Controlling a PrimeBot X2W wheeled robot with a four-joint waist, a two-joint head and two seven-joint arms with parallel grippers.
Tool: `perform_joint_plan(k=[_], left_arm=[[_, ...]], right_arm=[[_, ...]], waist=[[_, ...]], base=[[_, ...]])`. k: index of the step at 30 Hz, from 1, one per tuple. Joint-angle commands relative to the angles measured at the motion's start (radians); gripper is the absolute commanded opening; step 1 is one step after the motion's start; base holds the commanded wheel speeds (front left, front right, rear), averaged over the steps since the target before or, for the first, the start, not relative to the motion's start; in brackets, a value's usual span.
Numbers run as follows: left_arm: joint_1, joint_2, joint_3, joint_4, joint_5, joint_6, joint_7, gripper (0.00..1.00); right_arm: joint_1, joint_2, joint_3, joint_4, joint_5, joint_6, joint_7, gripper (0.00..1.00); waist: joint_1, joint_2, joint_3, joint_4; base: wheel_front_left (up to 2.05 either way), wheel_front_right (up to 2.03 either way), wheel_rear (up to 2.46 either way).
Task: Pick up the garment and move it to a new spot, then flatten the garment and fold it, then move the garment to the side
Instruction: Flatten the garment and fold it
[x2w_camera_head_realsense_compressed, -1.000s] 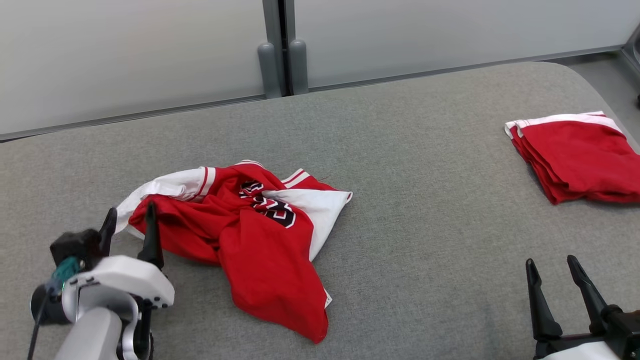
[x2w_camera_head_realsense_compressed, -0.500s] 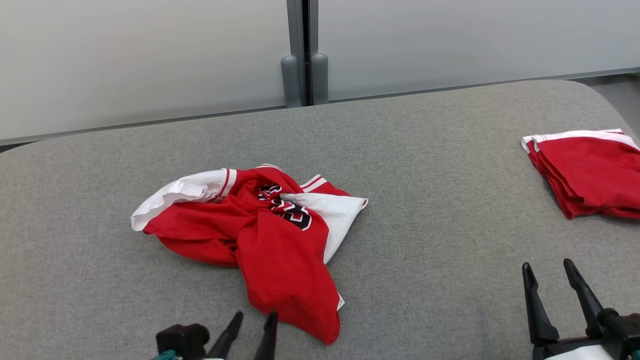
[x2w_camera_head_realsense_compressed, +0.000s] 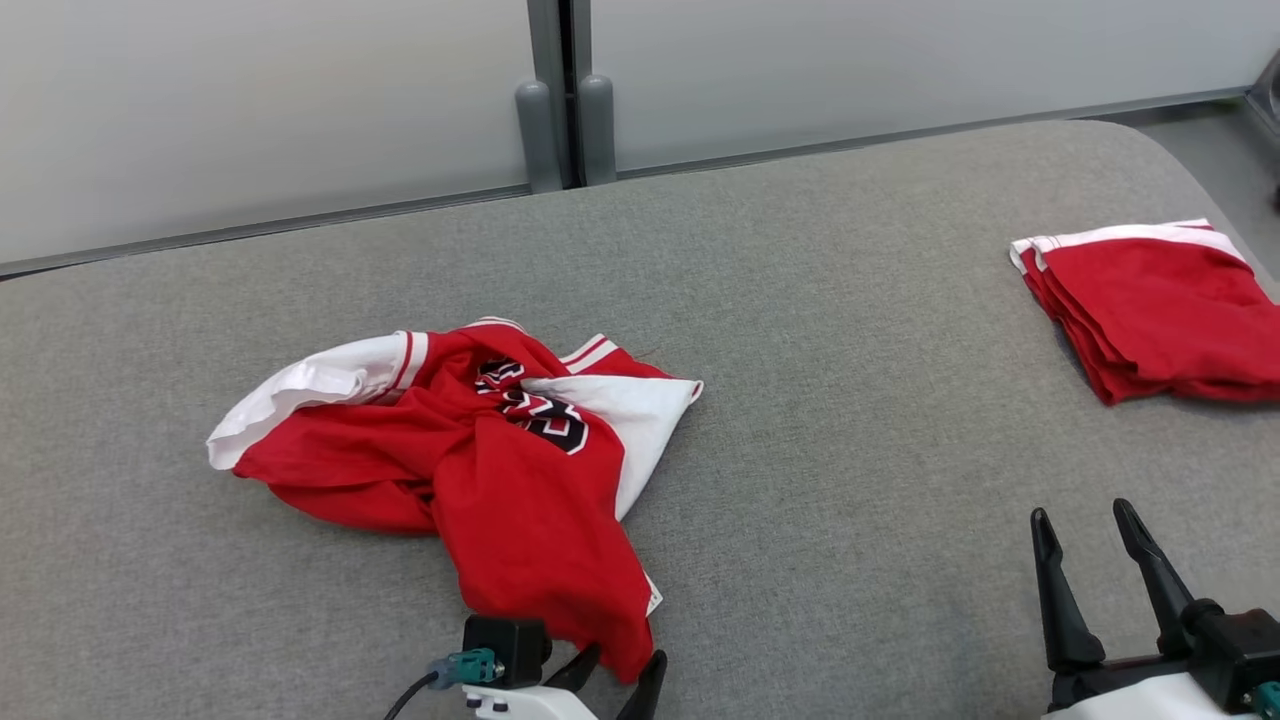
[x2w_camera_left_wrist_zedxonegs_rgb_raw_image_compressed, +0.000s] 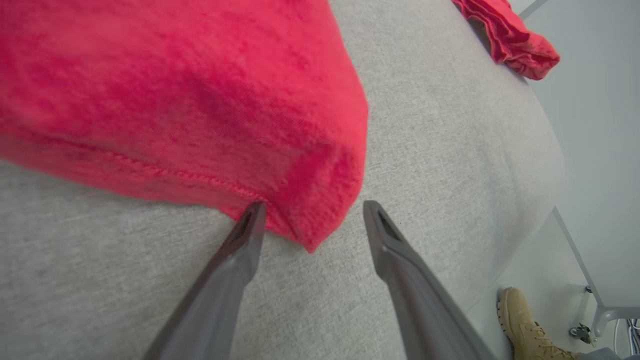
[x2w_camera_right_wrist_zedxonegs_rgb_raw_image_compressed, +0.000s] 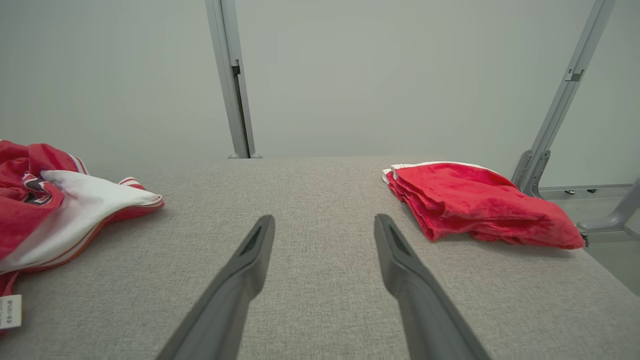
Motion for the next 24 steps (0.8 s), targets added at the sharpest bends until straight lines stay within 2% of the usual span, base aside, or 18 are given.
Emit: perform_joint_plan(k=[1, 5, 6, 7, 11, 15, 17, 21, 24], left_arm=[[-0.015, 0.004, 0.001, 0.012, -0.001, 0.004, -0.004, 1.00], [-0.055, 0.001, -0.006, 0.097, 0.030, 0.021, -0.032, 1.00], [-0.057, 0.001, -0.004, 0.118, 0.031, 0.024, -0.042, 0.58], [-0.055, 0.000, 0.001, 0.129, 0.024, 0.021, -0.049, 0.02], [-0.039, 0.013, 0.022, 0.105, -0.004, 0.004, -0.064, 0.00], [0.010, 0.090, 0.039, -0.021, 0.005, 0.016, -0.041, 0.00], [0.049, 0.147, 0.056, -0.122, 0.014, 0.038, -0.017, 0.00], [0.127, 0.294, 0.130, -0.330, 0.049, 0.116, 0.041, 0.00], [0.178, 0.383, 0.201, -0.445, 0.050, 0.171, 0.094, 0.00]], right_arm=[[-0.012, -0.005, -0.003, 0.001, 0.005, 0.000, 0.000, 1.00], [-0.007, -0.005, -0.006, 0.002, 0.012, 0.000, 0.000, 1.00], [-0.005, -0.005, -0.006, 0.003, 0.014, 0.000, 0.000, 1.00], [-0.002, -0.005, -0.007, 0.004, 0.015, 0.000, 0.000, 1.00], [0.009, -0.005, -0.026, 0.000, 0.019, 0.000, 0.000, 1.00], [0.023, -0.005, -0.034, 0.000, 0.019, 0.000, 0.000, 1.00], [0.029, -0.005, -0.039, -0.001, 0.017, 0.000, 0.000, 1.00], [0.040, -0.005, -0.043, -0.004, 0.014, 0.000, 0.000, 1.00], [0.042, -0.005, -0.034, -0.002, 0.010, 0.000, 0.000, 1.00]], waist=[[0.0000, -0.0001, 0.015, -0.016], [0.0000, -0.0001, 0.033, -0.032], [0.0000, -0.0001, 0.033, -0.034], [0.0000, -0.0001, 0.034, -0.035], [0.0000, -0.0001, 0.032, -0.012], [0.0000, -0.0001, 0.015, 0.034], [0.0000, -0.0001, 0.005, 0.064], [0.0000, -0.0001, -0.014, 0.123], [0.0000, -0.0001, -0.026, 0.157]], base=[[0.00, 0.00, 0.00], [0.00, 0.00, 0.00], [0.00, 0.00, 0.00], [0.00, 0.00, 0.00], [0.00, 0.00, 0.00], [0.00, 0.00, 0.00], [0.00, 0.00, 0.00], [0.00, 0.00, 0.00], [0.00, 0.00, 0.00]])
